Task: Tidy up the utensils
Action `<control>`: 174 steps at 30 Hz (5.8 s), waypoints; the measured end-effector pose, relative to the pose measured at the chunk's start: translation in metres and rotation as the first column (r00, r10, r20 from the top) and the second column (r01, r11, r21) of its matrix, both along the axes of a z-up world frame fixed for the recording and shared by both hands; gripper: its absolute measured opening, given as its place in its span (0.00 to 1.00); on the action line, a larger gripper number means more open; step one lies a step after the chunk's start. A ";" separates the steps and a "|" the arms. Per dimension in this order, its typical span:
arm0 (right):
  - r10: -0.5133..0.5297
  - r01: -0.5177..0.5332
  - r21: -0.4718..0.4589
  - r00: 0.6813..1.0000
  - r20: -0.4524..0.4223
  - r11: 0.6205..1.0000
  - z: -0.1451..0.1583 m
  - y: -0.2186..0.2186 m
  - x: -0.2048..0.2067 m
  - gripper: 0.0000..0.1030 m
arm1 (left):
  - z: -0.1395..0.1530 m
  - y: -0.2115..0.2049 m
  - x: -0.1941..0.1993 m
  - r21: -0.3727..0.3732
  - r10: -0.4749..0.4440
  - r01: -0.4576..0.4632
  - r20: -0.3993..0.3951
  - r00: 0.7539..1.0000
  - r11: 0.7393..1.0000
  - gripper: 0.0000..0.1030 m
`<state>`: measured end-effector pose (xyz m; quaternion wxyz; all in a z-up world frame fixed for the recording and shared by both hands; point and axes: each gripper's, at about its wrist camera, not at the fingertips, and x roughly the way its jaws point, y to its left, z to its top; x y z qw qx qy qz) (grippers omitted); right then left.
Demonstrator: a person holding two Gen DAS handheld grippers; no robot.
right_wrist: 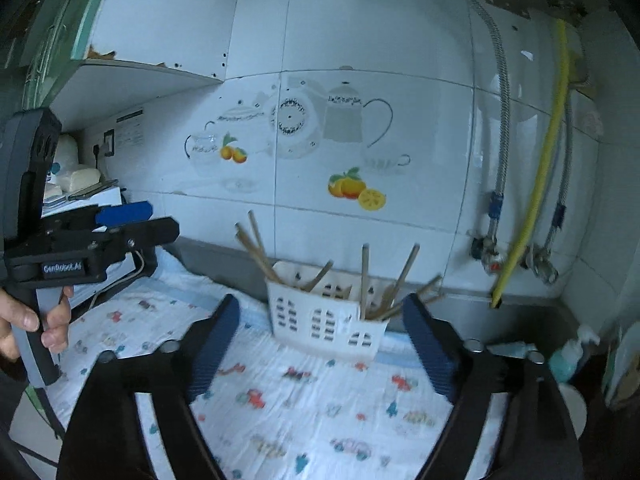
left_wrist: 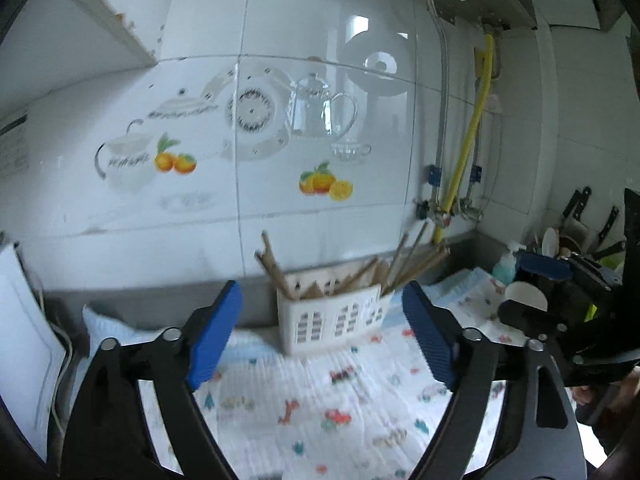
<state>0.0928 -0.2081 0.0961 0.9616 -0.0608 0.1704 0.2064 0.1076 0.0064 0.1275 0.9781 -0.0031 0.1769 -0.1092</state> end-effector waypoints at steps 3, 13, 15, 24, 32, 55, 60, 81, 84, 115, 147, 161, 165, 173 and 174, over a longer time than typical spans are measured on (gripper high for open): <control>-0.009 0.010 0.021 1.000 -0.030 1.000 -0.018 -0.002 -0.014 0.87 | -0.017 0.004 -0.017 -0.004 0.004 -0.004 -0.022 1.000 1.000 0.89; -0.051 0.054 0.027 0.993 -0.109 0.998 -0.064 -0.009 -0.045 0.91 | -0.055 0.010 -0.056 0.003 0.061 -0.061 -0.053 0.997 0.998 0.95; -0.061 0.063 0.019 0.991 -0.116 0.998 -0.070 -0.009 -0.049 0.91 | -0.061 0.011 -0.062 -0.006 0.067 -0.067 -0.059 0.996 0.998 0.95; -0.112 0.110 -0.029 0.987 -0.112 0.994 -0.088 -0.007 -0.066 0.92 | -0.085 0.011 -0.078 0.004 0.095 -0.095 -0.099 0.991 0.995 0.95; -0.111 0.107 -0.043 0.986 -0.121 0.993 -0.095 -0.003 -0.070 0.93 | -0.100 0.016 -0.086 0.000 0.112 -0.113 -0.133 0.985 0.994 0.95; -0.116 0.110 -0.046 0.982 -0.147 0.993 -0.102 -0.005 -0.070 0.93 | -0.127 0.025 -0.084 -0.016 0.128 -0.136 -0.238 0.963 0.991 0.95; -0.115 0.108 -0.052 0.982 -0.151 0.993 -0.105 -0.003 -0.068 0.93 | -0.131 0.027 -0.081 -0.010 0.150 -0.157 -0.252 0.956 0.988 0.95; -0.124 0.115 -0.059 0.978 -0.165 0.992 -0.110 -0.002 -0.065 0.93 | -0.142 0.028 -0.081 -0.049 0.116 -0.135 -0.280 0.953 0.990 0.95; -0.123 0.115 -0.055 0.977 -0.172 0.992 -0.111 -0.002 -0.064 0.93 | -0.142 0.027 -0.082 -0.050 0.109 -0.128 -0.278 0.954 0.990 0.95; -0.206 0.194 -0.082 0.961 -0.186 0.978 -0.120 -0.007 -0.057 0.93 | -0.152 0.026 -0.080 -0.057 0.095 -0.117 -0.299 0.949 0.991 0.95; -0.209 0.194 -0.096 0.960 -0.187 0.976 -0.124 -0.006 -0.056 0.93 | -0.160 0.023 -0.076 -0.053 0.085 -0.107 -0.325 0.942 0.993 0.95; -0.210 0.195 -0.095 0.960 -0.187 0.976 -0.124 -0.006 -0.056 0.93 | -0.159 0.023 -0.075 -0.051 0.080 -0.101 -0.322 0.943 0.994 0.95; -0.209 0.194 -0.096 0.960 -0.189 0.976 -0.125 -0.006 -0.056 0.93 | -0.158 0.022 -0.074 -0.051 0.078 -0.100 -0.322 0.944 0.994 0.95; -0.208 0.193 -0.095 0.960 -0.190 0.977 -0.125 -0.006 -0.055 0.93 | -0.158 0.022 -0.074 -0.051 0.081 -0.102 -0.322 0.943 0.993 0.95; -0.209 0.194 -0.095 0.960 -0.189 0.976 -0.125 -0.006 -0.055 0.93 | -0.158 0.022 -0.074 -0.049 0.083 -0.105 -0.322 0.943 0.993 0.95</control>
